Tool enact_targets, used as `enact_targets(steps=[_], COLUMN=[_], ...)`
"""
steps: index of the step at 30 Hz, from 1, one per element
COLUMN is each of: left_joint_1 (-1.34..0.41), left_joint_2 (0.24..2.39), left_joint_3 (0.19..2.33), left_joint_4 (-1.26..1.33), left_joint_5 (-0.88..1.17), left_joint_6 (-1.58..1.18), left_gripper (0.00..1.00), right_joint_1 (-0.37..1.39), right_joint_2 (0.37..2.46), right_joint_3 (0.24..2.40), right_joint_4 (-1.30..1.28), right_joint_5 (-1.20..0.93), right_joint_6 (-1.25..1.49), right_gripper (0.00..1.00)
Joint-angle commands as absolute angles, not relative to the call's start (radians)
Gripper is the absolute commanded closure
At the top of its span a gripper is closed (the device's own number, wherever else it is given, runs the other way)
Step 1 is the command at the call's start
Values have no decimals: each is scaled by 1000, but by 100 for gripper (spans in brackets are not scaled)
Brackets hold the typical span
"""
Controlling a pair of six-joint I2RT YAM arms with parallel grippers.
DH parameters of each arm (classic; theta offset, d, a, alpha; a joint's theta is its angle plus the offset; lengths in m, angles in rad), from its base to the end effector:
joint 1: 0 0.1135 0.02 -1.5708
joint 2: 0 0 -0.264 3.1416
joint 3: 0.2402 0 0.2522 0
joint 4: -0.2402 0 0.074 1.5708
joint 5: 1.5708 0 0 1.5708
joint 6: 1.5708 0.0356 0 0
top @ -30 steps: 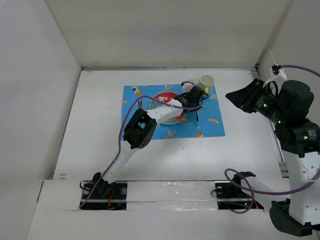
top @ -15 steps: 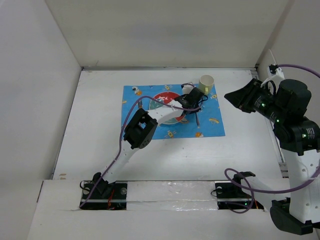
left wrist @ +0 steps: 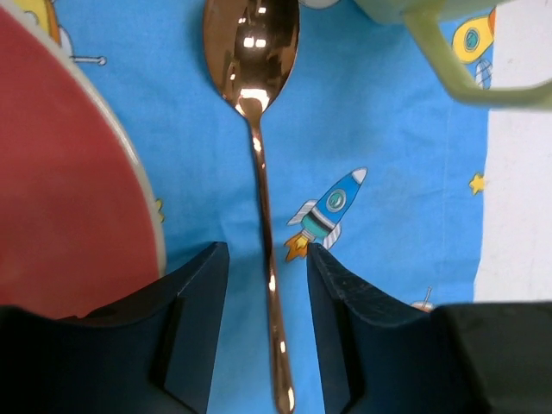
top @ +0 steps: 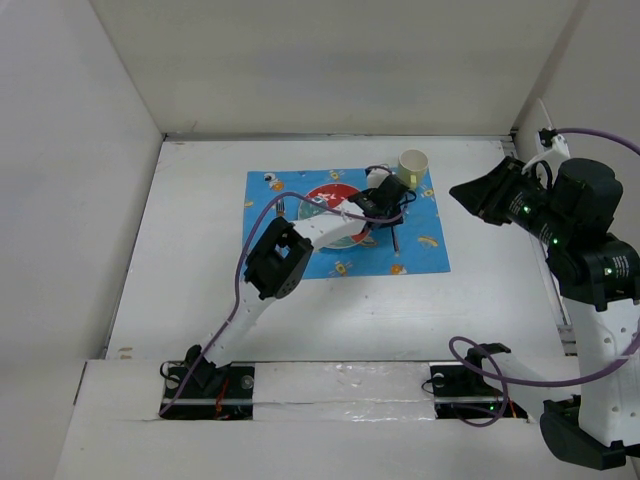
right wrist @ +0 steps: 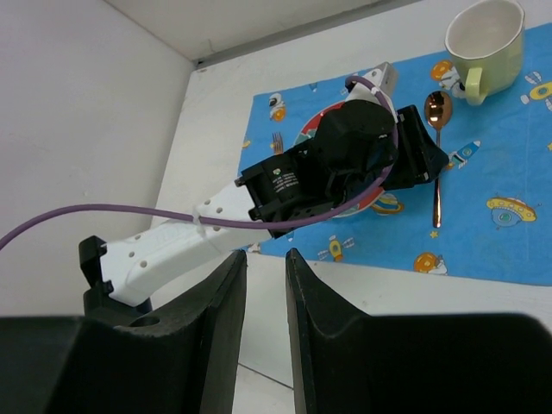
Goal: Set the dinner table for one person
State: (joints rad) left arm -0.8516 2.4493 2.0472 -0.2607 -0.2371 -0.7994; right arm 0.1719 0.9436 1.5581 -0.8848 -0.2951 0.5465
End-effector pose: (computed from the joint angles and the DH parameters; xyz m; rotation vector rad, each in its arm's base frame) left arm 0.3737 -0.4141 0.1745 -0.0732 2.2885 -0.6351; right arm 0.1310 0.0333 0.4887 0.1419 1.8947 0.7675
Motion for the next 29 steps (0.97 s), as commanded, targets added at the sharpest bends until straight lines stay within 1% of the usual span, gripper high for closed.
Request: enact_targets(steps=[1, 2, 3, 4, 5, 8, 10, 11, 12, 13, 15, 16, 17, 18, 19, 20, 21, 22, 23, 24, 26, 27, 29], left_joint_1=[-877, -877, -893, -903, -904, -904, -904, -904, -904, -893, -864, -853, -832, -821, -809, -795, -769, -753, -741, -711, -686, -686, -675], left_joint_2=[2287, 2263, 2211, 2189, 2159, 2037, 1898, 1898, 1829, 1795, 1677, 1637, 1591, 1498, 1455, 1410, 1317, 1275, 1228, 1145, 1077, 1030, 1002], left_joint_3=[2019, 2008, 2002, 2000, 1997, 1948, 1867, 1844, 1823, 1801, 1715, 1688, 1624, 1593, 1568, 1522, 1503, 1485, 1455, 1441, 1421, 1417, 1416], left_joint_4=[-276, -250, -241, -235, -223, -186, -166, -164, -169, -172, -181, -184, -187, -187, -196, -210, -218, -225, -242, -245, -282, -291, -327], left_joint_5=[-250, -244, -242, -239, -230, -216, -231, -232, -236, -239, -241, -253, -264, -276, -314, -339, -363, -423, -451, -474, -543, -560, -615], left_joint_6=[-720, -703, -669, -657, -649, -611, -571, -571, -565, -565, -568, -568, -565, -558, -557, -551, -540, -532, -523, -500, -479, -466, -446], left_gripper=[61, 61, 60, 60, 60, 60, 57, 57, 57, 57, 56, 56, 56, 56, 56, 56, 54, 51, 48, 48, 48, 46, 42], right_joint_1=[179, 179, 179, 179, 179, 179, 179, 179, 170, 170, 170, 170, 170, 170, 170, 160, 160, 150, 140, 140, 140, 130, 130], right_joint_2=[937, 936, 936, 936, 933, 931, 933, 933, 937, 939, 963, 975, 989, 1000, 1020, 1028, 1031, 1029, 1025, 1022, 1031, 1035, 1058], right_joint_3=[1563, 1559, 1554, 1552, 1554, 1571, 1595, 1595, 1601, 1611, 1634, 1652, 1681, 1695, 1707, 1733, 1739, 1743, 1744, 1749, 1767, 1770, 1760], right_joint_4=[-825, -818, -809, -796, -790, -764, -747, -747, -738, -721, -704, -690, -680, -669, -658, -655, -650, -637, -629, -611, -607, -598, -594], right_joint_5=[-287, -284, -272, -262, -253, -212, -143, -143, -127, -100, -62, -49, -38, -8, 30, 63, 134, 173, 210, 268, 311, 317, 302], right_joint_6=[549, 557, 560, 564, 571, 571, 568, 565, 566, 565, 569, 571, 571, 571, 571, 572, 571, 569, 557, 546, 508, 500, 497], right_gripper=[70, 74, 80, 98, 100, 100, 99, 99, 95, 87, 74, 62, 58, 54, 47, 43, 40, 34, 30, 28, 27, 26, 26])
